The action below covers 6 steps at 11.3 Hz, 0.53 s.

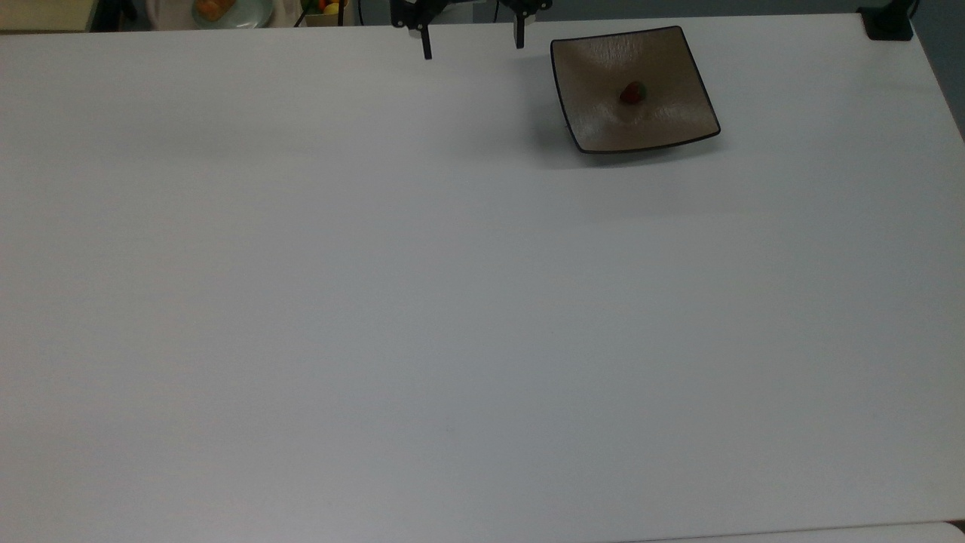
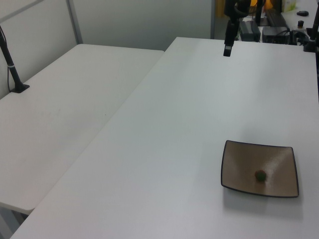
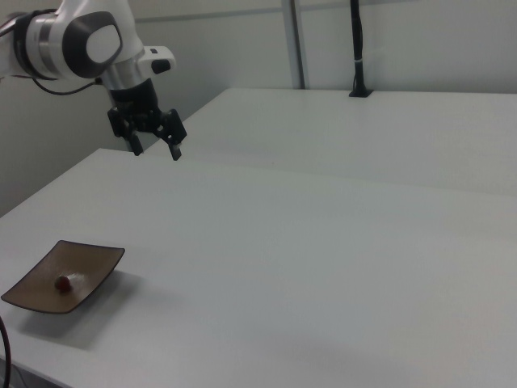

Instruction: Strawberries on a ceramic plate

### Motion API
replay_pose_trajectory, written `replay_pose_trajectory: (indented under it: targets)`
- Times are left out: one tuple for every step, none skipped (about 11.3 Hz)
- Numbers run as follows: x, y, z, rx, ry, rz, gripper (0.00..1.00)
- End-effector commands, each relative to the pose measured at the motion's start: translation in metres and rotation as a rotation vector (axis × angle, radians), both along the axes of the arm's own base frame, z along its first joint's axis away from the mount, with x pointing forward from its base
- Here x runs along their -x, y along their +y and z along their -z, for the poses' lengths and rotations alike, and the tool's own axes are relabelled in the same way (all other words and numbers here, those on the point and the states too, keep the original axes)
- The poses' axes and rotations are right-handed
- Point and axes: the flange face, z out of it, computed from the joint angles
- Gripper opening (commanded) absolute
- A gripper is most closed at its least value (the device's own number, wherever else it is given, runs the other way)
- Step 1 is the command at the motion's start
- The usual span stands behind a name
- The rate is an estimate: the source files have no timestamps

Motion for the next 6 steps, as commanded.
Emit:
replay_pose_trajectory:
  targets:
    - [0.0012, -0.0077, -0.0004, -0.001, -0.012, -0.019, 1.0]
    - [0.0012, -0.0077, -0.0004, -0.002, -0.012, -0.017, 1.0]
    - [0.0015, -0.0077, -0.0014, -0.003, -0.015, -0.011, 1.0]
    - [0.001, -0.0076, -0.0007, -0.003, -0.014, -0.006, 1.0]
    - [0.0013, -0.0068, -0.0006, -0.003, -0.013, -0.008, 1.0]
    - [0.0013, -0.0068, -0.0006, -0.003, -0.013, -0.008, 1.0]
